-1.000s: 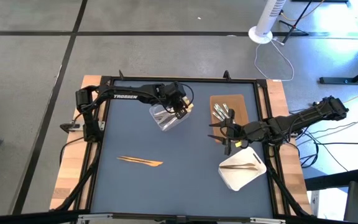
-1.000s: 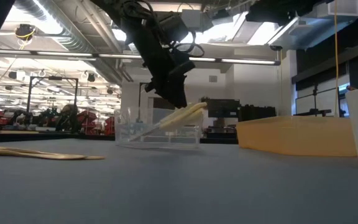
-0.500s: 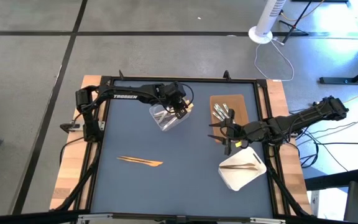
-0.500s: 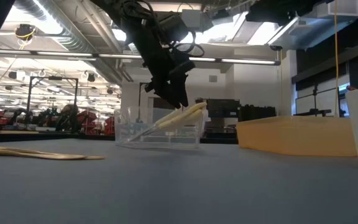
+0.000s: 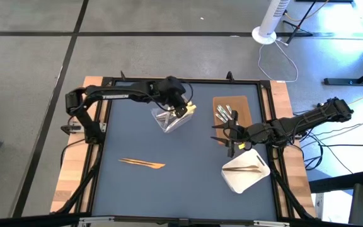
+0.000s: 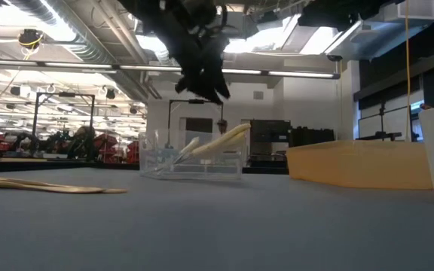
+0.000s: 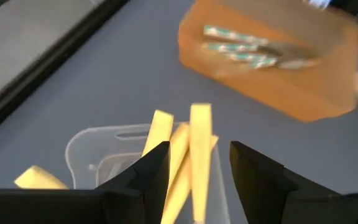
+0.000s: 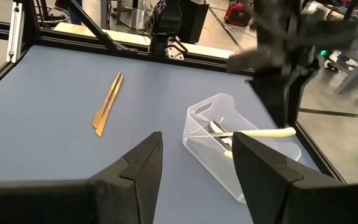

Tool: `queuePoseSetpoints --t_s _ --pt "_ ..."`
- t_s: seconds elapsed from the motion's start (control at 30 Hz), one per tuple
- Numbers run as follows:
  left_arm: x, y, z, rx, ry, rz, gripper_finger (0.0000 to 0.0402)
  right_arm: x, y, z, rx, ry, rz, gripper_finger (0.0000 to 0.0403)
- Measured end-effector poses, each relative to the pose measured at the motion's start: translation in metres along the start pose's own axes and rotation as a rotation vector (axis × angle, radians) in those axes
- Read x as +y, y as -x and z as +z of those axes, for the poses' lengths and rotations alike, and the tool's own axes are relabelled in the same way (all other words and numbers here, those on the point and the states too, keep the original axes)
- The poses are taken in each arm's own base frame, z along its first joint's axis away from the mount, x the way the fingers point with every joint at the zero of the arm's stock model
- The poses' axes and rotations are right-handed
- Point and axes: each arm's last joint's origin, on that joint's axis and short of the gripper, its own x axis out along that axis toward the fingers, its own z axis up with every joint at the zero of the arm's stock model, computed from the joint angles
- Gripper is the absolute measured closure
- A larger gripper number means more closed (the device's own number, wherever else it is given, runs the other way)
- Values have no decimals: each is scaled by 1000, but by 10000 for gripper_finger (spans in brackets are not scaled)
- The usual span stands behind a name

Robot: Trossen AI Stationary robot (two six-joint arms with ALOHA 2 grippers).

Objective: Sort silverware by color (type)
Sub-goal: Put the gold knife into the white bin

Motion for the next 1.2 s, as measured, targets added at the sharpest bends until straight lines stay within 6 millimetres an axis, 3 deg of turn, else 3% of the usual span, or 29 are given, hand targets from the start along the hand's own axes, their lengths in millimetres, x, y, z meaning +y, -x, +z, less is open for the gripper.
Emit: queuePoseSetpoints --t_s 0.3,0.57,0.73,1.03,1.2 --pt "-17 50 1 -1 89 -109 241 0 0 -1 5 3 0 219" --pt "-48 78 -36 259 97 -96 241 0 0 -1 6 3 1 219" --pt "-72 87 -62 400 -10 -62 241 0 0 -1 6 3 0 219" --pt "-119 107 -97 436 -154 -64 241 0 0 -1 6 3 0 219" --pt "-136 117 -113 438 -170 -49 241 0 0 -1 6 3 0 219"
